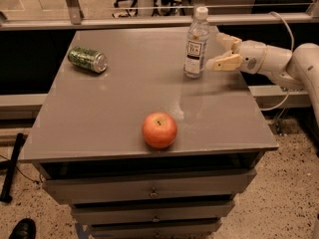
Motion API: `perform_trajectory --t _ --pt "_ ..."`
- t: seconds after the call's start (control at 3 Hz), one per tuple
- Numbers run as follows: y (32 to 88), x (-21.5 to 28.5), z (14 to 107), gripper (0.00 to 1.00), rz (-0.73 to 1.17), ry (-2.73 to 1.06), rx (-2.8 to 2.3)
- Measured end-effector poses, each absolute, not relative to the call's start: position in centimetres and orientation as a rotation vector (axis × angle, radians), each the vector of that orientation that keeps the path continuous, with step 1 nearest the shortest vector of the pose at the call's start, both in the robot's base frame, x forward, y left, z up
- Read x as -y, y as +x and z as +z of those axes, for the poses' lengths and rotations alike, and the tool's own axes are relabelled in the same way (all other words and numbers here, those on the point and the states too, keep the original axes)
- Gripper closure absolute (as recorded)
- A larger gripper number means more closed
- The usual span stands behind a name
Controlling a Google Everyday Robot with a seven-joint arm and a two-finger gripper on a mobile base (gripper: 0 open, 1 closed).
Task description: Place blue plastic bottle upright
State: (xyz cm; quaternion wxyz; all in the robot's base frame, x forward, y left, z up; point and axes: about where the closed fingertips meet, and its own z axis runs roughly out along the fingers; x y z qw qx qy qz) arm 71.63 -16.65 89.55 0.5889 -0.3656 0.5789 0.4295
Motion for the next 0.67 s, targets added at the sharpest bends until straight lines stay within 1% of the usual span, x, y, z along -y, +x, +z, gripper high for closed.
perform_trajectory --t 0.67 --pt "70.7 20.9 90.4 0.00 0.866 -1.003 -1.421"
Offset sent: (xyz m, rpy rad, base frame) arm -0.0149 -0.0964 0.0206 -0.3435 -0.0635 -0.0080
